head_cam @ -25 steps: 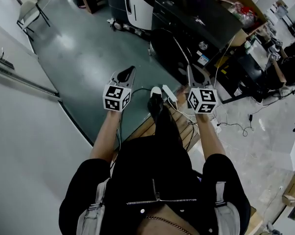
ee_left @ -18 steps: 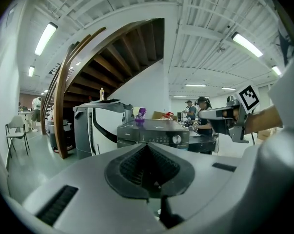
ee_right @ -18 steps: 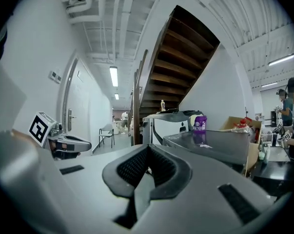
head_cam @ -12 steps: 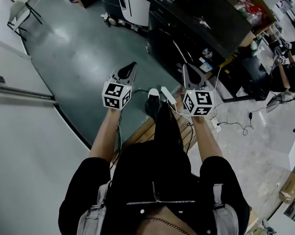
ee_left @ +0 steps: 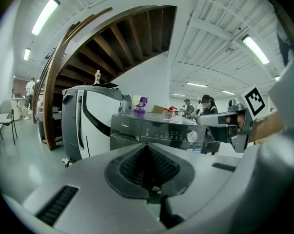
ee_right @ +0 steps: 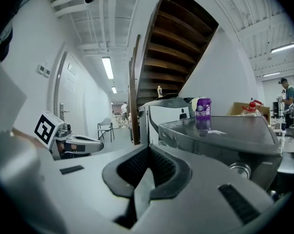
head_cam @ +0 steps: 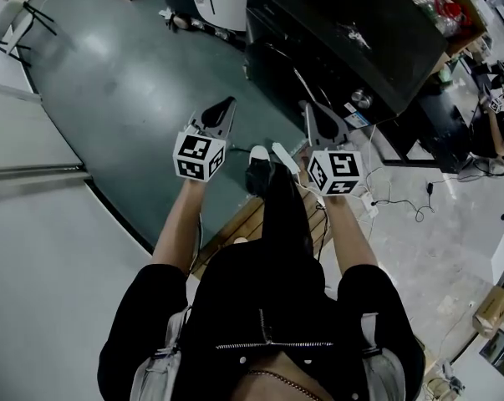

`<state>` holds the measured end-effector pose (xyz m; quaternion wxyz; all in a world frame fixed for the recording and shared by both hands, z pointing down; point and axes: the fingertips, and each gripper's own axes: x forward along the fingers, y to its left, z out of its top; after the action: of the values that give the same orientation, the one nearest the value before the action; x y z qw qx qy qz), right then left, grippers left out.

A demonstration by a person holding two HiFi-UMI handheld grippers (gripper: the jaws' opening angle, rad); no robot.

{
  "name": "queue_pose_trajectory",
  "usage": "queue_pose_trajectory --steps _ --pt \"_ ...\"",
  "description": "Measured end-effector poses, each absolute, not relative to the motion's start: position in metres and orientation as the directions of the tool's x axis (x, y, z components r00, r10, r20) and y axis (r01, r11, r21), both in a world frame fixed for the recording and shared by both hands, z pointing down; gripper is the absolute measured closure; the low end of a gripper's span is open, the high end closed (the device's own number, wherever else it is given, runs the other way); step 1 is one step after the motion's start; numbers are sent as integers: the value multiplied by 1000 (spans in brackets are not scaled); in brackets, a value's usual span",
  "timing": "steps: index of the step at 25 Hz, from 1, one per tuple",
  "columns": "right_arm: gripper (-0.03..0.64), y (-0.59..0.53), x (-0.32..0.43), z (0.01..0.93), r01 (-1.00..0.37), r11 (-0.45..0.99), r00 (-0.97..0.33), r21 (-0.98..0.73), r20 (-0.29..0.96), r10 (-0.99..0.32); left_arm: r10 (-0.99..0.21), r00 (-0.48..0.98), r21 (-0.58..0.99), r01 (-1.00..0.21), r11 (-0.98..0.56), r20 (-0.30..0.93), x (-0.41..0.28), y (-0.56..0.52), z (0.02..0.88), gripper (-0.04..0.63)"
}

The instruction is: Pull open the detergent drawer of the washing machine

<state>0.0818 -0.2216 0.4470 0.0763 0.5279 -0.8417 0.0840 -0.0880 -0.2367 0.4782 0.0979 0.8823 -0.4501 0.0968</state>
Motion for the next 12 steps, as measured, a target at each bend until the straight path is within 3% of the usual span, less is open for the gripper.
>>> queue_pose_trajectory --steps 12 --pt "611 -306 90 483 -895 442 -441 -59 256 -860 -762 598 166 -802 -574 250 -68 -334 513 578"
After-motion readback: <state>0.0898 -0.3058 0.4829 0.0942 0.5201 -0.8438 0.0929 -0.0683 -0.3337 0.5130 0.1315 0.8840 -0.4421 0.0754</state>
